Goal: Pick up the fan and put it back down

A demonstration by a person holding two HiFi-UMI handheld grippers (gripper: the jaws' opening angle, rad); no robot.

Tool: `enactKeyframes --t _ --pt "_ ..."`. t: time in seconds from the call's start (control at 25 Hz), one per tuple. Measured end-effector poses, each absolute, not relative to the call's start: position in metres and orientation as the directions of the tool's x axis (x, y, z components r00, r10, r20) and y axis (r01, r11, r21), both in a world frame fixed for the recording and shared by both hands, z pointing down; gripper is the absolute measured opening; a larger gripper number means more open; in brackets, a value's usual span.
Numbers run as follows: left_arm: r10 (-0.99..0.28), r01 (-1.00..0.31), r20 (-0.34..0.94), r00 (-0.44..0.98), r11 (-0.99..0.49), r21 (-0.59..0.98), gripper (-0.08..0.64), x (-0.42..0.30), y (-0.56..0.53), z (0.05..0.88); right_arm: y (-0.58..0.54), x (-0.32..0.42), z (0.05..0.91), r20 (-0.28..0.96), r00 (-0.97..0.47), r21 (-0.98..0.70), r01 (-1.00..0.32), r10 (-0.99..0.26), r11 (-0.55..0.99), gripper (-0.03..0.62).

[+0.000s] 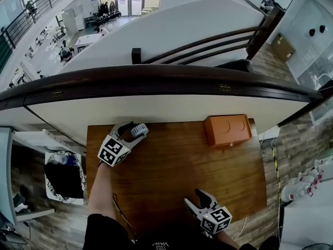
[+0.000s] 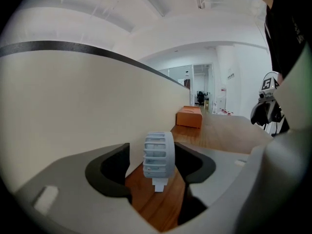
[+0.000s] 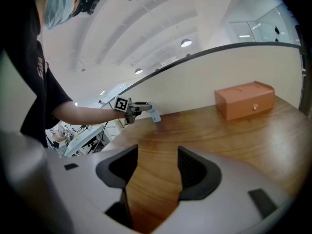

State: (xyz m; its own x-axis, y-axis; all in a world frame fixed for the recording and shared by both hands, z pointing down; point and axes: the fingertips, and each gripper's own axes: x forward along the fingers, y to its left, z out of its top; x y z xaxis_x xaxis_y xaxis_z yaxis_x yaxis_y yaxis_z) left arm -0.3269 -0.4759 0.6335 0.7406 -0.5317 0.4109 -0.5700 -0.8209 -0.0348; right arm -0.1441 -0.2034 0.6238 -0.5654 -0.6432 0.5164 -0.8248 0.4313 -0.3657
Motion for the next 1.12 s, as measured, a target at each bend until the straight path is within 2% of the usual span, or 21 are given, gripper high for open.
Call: enactKeyframes --t 0.24,0.52,0.84,1.12 --pt "-0.581 -0.623 0.422 0.696 -0.781 -0.048 0.309 -0.34 -0.462 0.626 -0.206 -0.144 0.617 0.487 -0.598 -0.364 -0.802 -0.637 0.474 0.227" --pt "-0.678 -0.71 0.402 0.615 -0.698 -0.091 0.322 -0.358 -0.423 0.593 -0.204 -0.136 0.599 0.447 -0.647 -0.356 -0.762 -0.618 0.541 0.227" --pt "-0.811 -0.826 0.286 0.511 -0.555 -0.098 0.322 -0.357 -0.351 0.53 -0.193 -0.115 0.573 0.385 -0.708 -0.334 -0.704 -0.592 0.626 0.227" --pt "-0.872 -0.889 0.201 0.446 -0.458 -0.013 0.321 -0.322 -0.277 0.503 -0.169 -0.09 0.557 0.347 -0.766 -0.314 -0.639 -0.541 0.703 0.227"
